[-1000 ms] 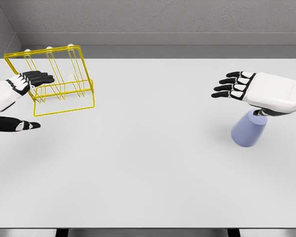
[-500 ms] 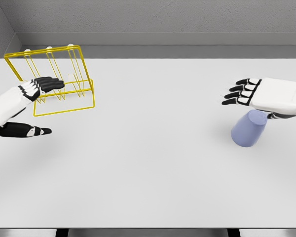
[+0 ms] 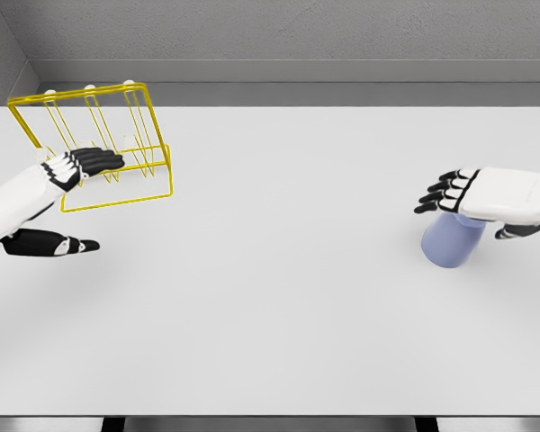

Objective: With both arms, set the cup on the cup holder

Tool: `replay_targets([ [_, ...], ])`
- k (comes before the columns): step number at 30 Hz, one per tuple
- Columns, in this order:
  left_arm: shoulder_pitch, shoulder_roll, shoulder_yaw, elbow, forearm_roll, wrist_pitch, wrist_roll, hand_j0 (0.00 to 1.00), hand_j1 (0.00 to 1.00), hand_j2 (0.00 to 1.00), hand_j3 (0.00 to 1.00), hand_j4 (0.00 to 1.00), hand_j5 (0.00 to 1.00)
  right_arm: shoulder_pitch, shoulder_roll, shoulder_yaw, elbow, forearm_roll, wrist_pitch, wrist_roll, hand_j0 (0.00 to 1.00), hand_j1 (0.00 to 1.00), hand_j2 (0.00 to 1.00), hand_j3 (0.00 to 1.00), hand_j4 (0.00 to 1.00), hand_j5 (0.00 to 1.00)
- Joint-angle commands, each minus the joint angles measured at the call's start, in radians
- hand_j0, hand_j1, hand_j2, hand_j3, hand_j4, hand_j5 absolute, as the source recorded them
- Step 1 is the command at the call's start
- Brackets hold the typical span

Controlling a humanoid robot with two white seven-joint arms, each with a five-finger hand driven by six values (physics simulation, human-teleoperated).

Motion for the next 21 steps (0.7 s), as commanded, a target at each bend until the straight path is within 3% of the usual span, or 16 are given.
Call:
replay_targets([
  [1,0.000,0.001,-0.014,0.000,0.007,0.000,0.001,1.00,1.00,1.00,1.00,1.00,1.00,0.000,0.009,0.014,0.020,-0.002,0.002,0.001,1.00,1.00,1.00,1.00,1.00,1.00],
  [3,0.000,0.001,-0.016,0.000,0.016,0.000,0.001,1.00,1.00,1.00,1.00,1.00,1.00,0.000,0.013,0.014,0.032,0.001,0.002,0.001,1.00,1.00,1.00,1.00,1.00,1.00],
  [7,-0.005,0.020,-0.045,-0.002,0.135,0.000,-0.003,1.00,1.00,1.00,1.00,1.00,1.00,-0.002,0.056,0.014,0.083,0.021,0.002,0.003,1.00,1.00,1.00,1.00,1.00,1.00],
  [21,-0.005,0.027,-0.056,-0.005,0.170,0.000,-0.003,1.00,1.00,1.00,1.00,1.00,1.00,0.000,0.076,0.016,0.089,0.070,0.002,0.004,0.98,0.98,0.98,0.98,0.98,0.98],
])
